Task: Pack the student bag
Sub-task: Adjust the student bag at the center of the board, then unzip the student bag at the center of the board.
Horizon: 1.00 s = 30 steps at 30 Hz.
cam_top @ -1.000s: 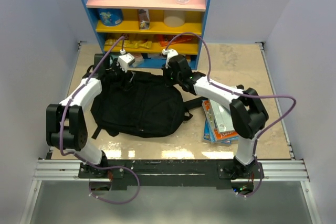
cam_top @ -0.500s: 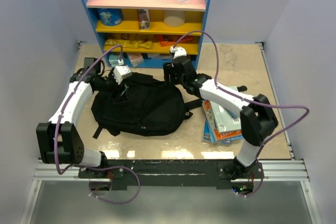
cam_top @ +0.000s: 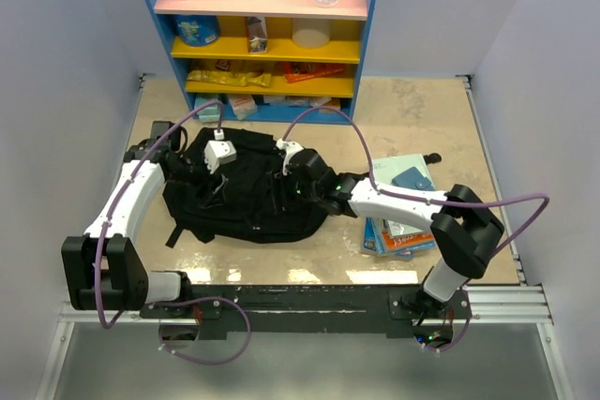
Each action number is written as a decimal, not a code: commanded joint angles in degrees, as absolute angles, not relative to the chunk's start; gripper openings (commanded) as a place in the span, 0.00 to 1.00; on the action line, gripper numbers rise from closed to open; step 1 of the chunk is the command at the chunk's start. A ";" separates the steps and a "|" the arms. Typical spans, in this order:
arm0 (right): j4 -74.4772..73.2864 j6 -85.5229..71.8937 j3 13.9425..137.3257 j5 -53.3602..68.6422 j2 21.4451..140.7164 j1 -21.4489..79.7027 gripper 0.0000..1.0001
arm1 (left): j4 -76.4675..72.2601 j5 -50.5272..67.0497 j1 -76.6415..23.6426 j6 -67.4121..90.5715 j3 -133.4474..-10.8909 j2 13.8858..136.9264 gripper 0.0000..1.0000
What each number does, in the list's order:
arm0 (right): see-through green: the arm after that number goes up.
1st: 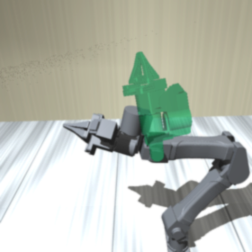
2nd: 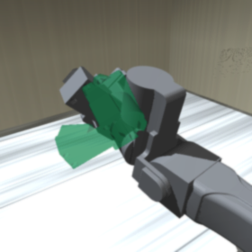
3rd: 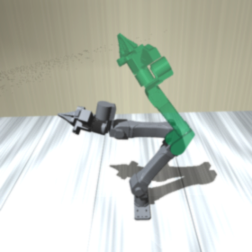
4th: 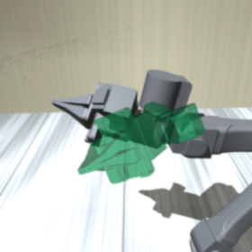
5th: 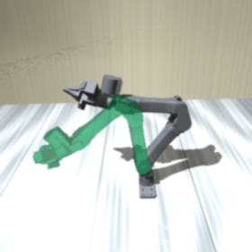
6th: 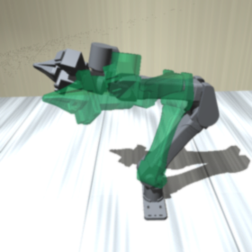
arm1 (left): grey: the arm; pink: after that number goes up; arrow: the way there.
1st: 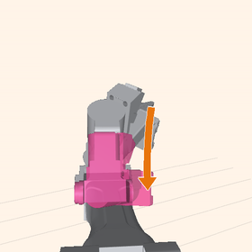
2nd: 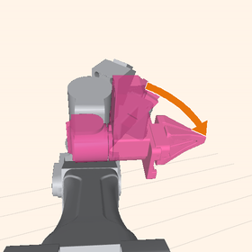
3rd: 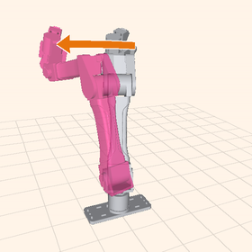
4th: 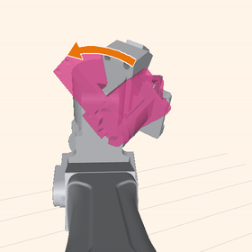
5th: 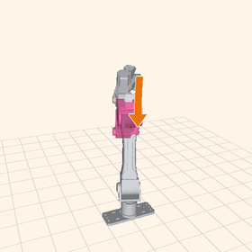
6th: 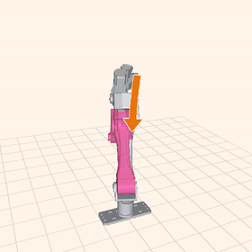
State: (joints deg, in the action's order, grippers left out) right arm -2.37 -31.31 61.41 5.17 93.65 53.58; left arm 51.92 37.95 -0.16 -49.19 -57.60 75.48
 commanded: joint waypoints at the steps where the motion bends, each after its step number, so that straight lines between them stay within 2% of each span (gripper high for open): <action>1: 2.90 -36.47 61.70 11.69 94.83 53.96 0.57 | 51.59 40.34 0.00 -51.59 -56.78 73.65 0.76; 6: 5.80 -39.11 61.44 13.36 97.90 54.93 0.55 | 54.05 42.53 0.00 -55.53 -56.87 73.83 0.84; 14: 6.42 -40.69 61.61 13.10 100.63 56.25 0.50 | 58.79 44.73 0.00 -62.21 -56.78 72.60 0.86; 17: 7.29 -41.22 61.44 12.57 100.81 56.16 0.42 | 61.34 45.70 0.00 -64.33 -56.87 72.60 0.87; 21: 8.08 -41.75 61.44 11.69 101.07 56.16 0.26 | 63.28 47.02 0.00 -67.15 -56.78 72.86 0.88; 28: 8.70 -42.54 61.44 11.60 101.43 56.16 0.21 | 61.88 47.11 0.00 -66.62 -55.99 73.48 0.93; 30: 8.61 -42.54 61.43 11.25 101.25 56.16 0.15 | 61.26 47.11 0.00 -66.36 -55.64 73.13 0.95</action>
State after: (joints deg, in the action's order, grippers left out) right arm 6.28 -41.63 61.30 11.57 101.25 56.03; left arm 61.95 44.36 -0.16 -64.36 -56.34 73.89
